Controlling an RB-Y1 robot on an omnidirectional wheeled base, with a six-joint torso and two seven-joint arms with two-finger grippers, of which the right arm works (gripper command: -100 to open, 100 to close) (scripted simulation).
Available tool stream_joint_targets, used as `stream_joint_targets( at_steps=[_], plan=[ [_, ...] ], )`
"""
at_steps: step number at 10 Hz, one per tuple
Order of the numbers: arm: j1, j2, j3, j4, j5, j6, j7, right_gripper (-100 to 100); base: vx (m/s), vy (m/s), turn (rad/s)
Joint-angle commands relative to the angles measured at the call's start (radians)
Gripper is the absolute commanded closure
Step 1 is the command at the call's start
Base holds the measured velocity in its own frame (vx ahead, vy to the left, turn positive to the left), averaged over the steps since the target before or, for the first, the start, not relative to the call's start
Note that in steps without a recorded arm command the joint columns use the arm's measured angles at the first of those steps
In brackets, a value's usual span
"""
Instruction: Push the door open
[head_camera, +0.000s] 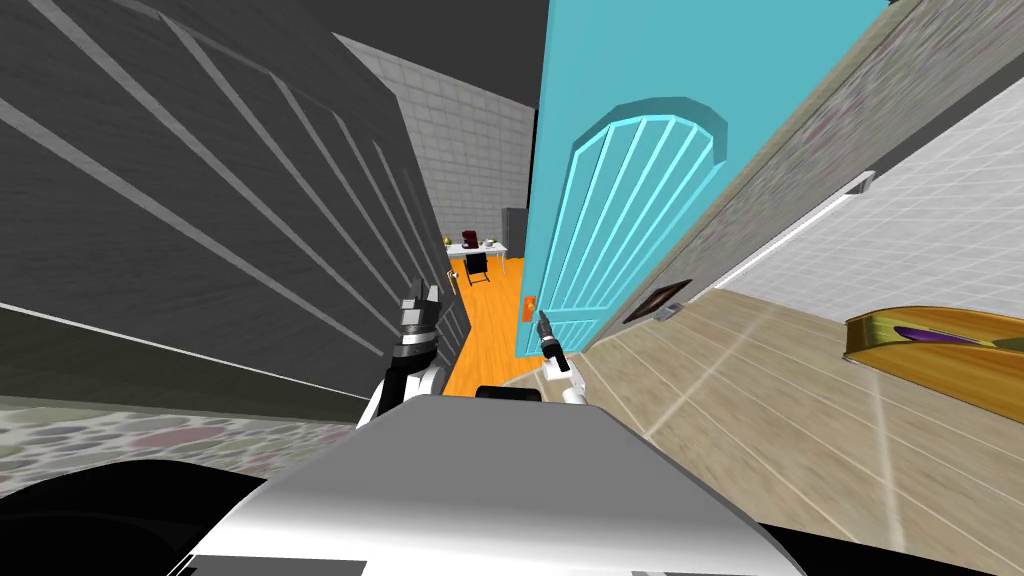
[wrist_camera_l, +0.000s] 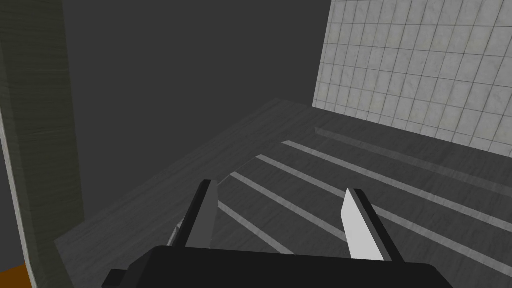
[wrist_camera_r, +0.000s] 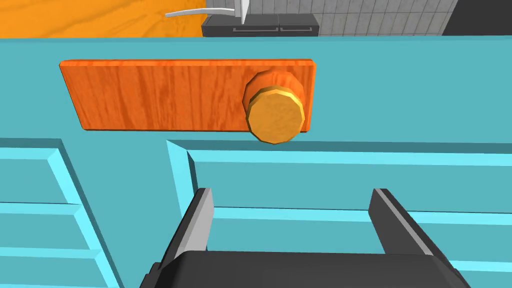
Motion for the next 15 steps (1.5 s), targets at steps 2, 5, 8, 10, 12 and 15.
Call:
stream_joint_targets(
  at_steps=[2, 5, 8, 10, 12, 15],
  plan=[
    [0.012, 0.012, 0.010, -0.013, -0.002, 0.001, -0.003, -100, -0.221, 0.007, -0.016],
    [-0.001, 0.005, 0.001, 0.005, -0.002, -0.005, -0.001, -100, 0.070, 0.014, 0.014],
    [-0.014, 0.008, -0.009, 0.021, -0.001, -0.013, 0.001, -100, 0.214, 0.039, 0.019],
    [-0.023, 0.016, -0.016, 0.033, -0.001, -0.018, 0.003, -100, 0.188, 0.051, 0.022],
    [-0.024, 0.017, -0.017, 0.034, -0.001, -0.017, 0.003, -100, 0.146, 0.041, 0.009],
    [-0.024, 0.017, -0.017, 0.034, -0.001, -0.017, 0.003, 100, -0.026, -0.007, 0.003]
  ],
)
